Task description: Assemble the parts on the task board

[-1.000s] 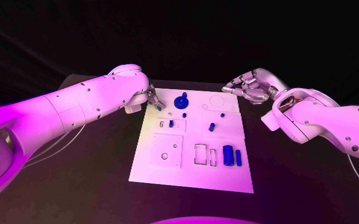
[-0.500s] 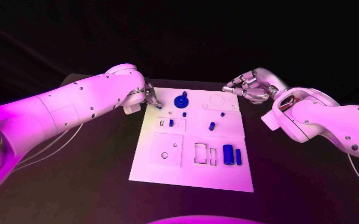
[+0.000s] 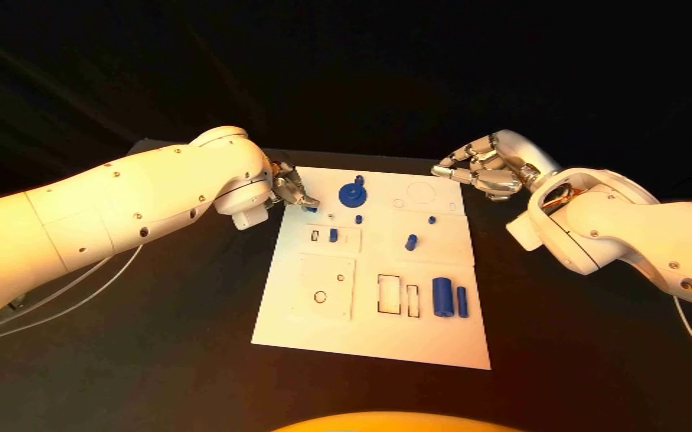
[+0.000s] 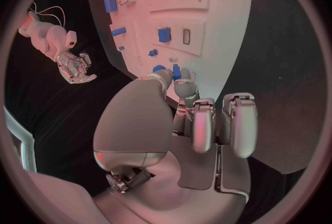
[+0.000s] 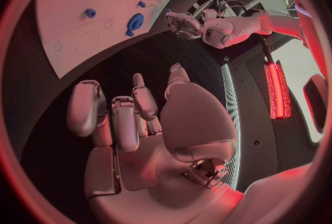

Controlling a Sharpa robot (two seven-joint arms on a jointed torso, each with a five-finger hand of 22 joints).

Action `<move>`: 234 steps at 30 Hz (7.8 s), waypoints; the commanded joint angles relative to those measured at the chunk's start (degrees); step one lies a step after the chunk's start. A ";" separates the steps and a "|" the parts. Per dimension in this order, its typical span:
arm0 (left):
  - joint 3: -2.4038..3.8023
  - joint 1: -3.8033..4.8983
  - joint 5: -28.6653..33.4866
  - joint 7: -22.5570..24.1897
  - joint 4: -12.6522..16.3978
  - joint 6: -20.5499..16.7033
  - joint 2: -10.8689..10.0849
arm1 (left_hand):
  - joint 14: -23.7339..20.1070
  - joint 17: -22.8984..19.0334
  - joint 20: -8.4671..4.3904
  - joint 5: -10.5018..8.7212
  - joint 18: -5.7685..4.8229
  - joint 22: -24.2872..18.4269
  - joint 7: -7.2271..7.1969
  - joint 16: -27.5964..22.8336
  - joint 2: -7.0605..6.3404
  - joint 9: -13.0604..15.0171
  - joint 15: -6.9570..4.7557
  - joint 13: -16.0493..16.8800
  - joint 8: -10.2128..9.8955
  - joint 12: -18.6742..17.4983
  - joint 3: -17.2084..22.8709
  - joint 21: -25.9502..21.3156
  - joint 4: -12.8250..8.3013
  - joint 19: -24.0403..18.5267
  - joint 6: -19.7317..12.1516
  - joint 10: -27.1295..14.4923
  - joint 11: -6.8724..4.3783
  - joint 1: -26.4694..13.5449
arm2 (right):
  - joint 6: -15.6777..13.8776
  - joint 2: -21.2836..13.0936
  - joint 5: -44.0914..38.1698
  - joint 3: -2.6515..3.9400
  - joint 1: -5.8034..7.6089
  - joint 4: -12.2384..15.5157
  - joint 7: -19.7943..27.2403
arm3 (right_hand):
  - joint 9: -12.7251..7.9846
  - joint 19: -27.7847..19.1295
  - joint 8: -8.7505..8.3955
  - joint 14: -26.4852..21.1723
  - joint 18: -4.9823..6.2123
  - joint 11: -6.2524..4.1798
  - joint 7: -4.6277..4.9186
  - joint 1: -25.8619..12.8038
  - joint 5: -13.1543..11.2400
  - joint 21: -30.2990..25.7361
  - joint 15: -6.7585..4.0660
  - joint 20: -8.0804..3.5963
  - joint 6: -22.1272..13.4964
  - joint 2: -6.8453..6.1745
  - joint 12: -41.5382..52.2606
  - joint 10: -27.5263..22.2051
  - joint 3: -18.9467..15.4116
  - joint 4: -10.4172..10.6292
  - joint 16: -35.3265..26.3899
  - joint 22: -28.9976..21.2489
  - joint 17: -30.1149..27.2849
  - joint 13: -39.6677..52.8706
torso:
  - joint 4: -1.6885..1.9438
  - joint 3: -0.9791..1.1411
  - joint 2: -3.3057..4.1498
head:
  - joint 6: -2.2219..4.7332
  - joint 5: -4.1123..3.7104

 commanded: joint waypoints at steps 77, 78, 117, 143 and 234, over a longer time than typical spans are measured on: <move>-0.11 -4.09 -12.71 -2.05 6.15 4.67 -0.86 | 6.02 15.09 0.03 -1.53 -0.55 14.08 -1.18 0.14 -3.14 0.22 -0.15 2.41 3.29 2.74 9.92 0.43 -8.50 5.09 0.57 2.39 -0.47 -2.49 | 0.65 -0.46 -0.48 -0.03 -0.45 0.50 0.28 | 0.14 0.34 0.27 3.39 0.76 -0.28 -0.08 0.51 1.47 -0.37 -0.51 -0.14 -0.29 0.90 0.41 0.32 -0.06 -0.15 -0.28 1.82 4.12 0.04 | 0.12 -0.04 -0.06 | -1.30 0.31; -0.11 -4.09 -12.73 -2.09 6.12 4.76 -0.82 | 6.02 15.09 0.03 -1.58 -0.56 14.09 -1.19 0.14 -3.20 0.21 -0.15 2.40 3.34 2.74 9.89 0.44 -8.49 5.10 0.60 2.40 -0.47 -2.57 | 0.65 -0.47 -0.48 -0.03 -0.45 0.51 0.28 | 0.14 0.34 0.27 3.39 0.76 -0.28 -0.08 0.51 1.47 -0.37 -0.51 -0.14 -0.29 0.90 0.41 0.32 -0.06 -0.15 -0.28 1.82 4.12 0.04 | 0.11 -0.05 -0.07 | -1.33 0.32; -0.11 -4.08 -13.17 -3.48 4.80 4.27 0.00 | 6.02 15.09 -0.38 -2.25 -0.79 14.90 -2.05 0.14 -4.17 -1.45 -0.78 3.14 5.73 4.08 -2.34 1.00 -3.14 5.70 2.26 3.14 -1.14 -10.40 | 0.52 -0.60 -0.48 -0.03 -0.45 0.61 0.34 | 0.15 0.34 0.28 3.38 0.77 -0.28 -0.08 0.51 1.66 -0.41 -0.52 -0.15 -0.29 0.95 0.40 0.30 -0.16 -0.13 -0.32 1.83 4.08 0.01 | 0.15 -0.05 -0.07 | -1.56 0.13; -0.10 -4.08 -13.65 -3.60 4.26 3.97 0.02 | 6.02 15.09 -0.44 -2.19 -0.85 15.10 -2.19 0.14 -3.79 -1.89 -0.87 3.43 6.20 4.45 -5.33 1.14 -3.00 5.85 2.55 3.34 -1.24 -11.00 | 0.46 -0.60 -0.49 -0.03 -0.45 0.58 0.33 | 0.15 0.30 0.28 3.38 0.79 -0.28 -0.08 0.49 1.68 -0.50 -0.52 -0.15 -0.30 0.95 0.35 0.26 -0.19 -0.12 -0.34 1.78 4.05 -0.05 | 0.18 -0.10 -0.06 | -1.45 0.08; -1.01 -4.92 -16.64 30.23 5.99 -25.87 0.72 | -17.49 -28.88 4.84 -1.63 9.66 -27.04 4.71 -38.72 -5.60 -19.62 5.28 -30.22 -7.01 -27.93 -5.72 -41.59 -5.25 -27.01 -6.24 -18.97 5.83 12.31 | -0.01 -0.51 -0.59 -0.04 -0.59 0.30 0.84 | 0.21 -2.18 0.29 2.15 1.79 -0.26 -0.05 1.99 2.65 -5.71 -0.53 -0.15 -0.60 1.53 -5.87 -4.53 -0.73 -0.28 -3.61 -1.12 -0.24 -6.79 | 0.15 -0.12 -0.03 | 0.01 -1.67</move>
